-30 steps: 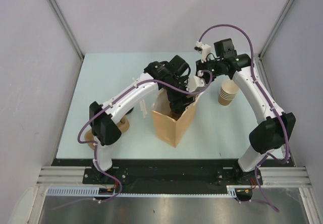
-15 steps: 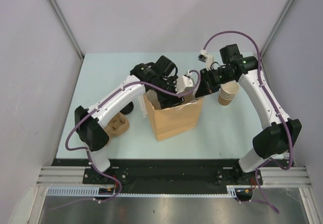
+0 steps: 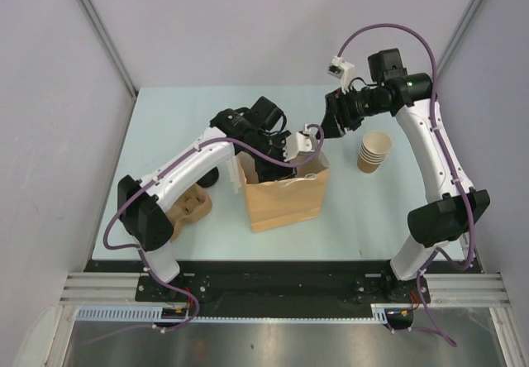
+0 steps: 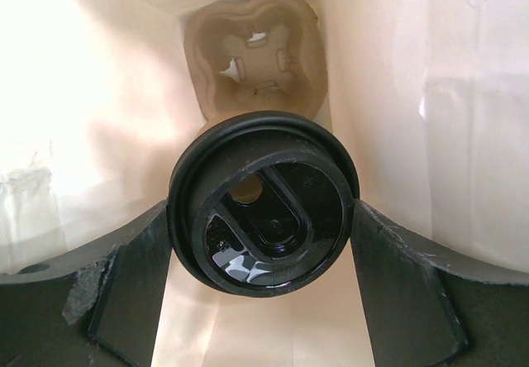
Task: Pack the takeout coffee
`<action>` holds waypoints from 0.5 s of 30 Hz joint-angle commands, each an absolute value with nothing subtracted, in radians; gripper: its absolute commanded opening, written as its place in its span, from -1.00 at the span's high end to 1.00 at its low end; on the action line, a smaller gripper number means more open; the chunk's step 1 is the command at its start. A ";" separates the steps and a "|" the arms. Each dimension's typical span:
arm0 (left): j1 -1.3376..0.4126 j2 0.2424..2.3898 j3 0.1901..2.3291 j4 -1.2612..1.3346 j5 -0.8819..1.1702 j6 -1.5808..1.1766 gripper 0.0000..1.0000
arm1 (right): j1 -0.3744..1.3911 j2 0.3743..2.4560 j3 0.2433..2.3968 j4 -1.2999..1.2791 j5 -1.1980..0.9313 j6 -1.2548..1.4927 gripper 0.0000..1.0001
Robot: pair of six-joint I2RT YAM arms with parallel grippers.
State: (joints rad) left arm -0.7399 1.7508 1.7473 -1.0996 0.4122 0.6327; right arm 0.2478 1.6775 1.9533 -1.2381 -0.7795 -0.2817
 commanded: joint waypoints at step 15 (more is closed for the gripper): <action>-0.733 1.657 1.704 -1.045 0.463 0.673 0.43 | 0.408 1.810 1.954 -1.044 -0.811 -0.446 -0.09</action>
State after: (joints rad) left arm -0.7391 1.7149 1.7138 -1.0748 0.4339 0.6567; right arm 0.3885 1.7905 1.9545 -1.0756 -0.7666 -0.4053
